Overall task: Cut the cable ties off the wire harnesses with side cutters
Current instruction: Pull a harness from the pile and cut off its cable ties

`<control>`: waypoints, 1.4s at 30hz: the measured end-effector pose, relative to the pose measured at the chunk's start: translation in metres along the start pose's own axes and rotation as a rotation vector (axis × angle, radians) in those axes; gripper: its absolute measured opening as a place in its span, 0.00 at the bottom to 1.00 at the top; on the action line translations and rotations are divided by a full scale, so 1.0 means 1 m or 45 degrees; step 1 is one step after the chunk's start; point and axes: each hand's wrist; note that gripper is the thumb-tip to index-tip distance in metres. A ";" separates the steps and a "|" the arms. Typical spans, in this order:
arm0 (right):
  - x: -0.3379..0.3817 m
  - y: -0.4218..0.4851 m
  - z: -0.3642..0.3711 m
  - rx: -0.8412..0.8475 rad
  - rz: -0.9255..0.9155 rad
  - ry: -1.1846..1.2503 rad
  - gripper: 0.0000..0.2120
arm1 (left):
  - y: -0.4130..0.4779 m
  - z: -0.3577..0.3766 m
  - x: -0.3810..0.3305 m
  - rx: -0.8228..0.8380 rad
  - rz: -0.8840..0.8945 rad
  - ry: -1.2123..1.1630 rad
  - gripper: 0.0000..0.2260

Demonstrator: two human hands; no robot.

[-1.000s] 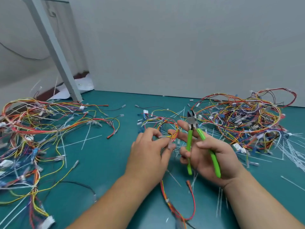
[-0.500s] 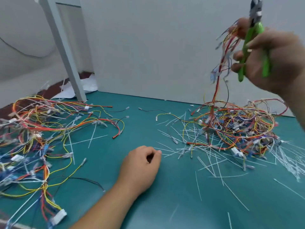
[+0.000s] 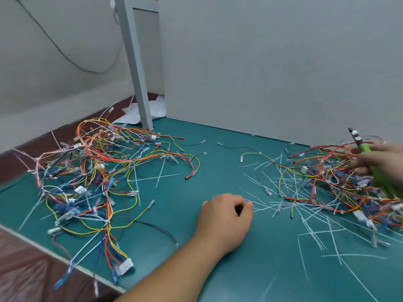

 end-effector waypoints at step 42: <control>-0.086 -0.150 0.135 0.321 0.216 1.127 0.16 | 0.094 -0.114 0.037 -0.669 0.188 -0.088 0.08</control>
Point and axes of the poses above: each hand's wrist, its own y-axis towards the middle knuckle, its own z-axis out of the palm, x = y × z, and after that the axes turned 10 degrees about y, right-handed
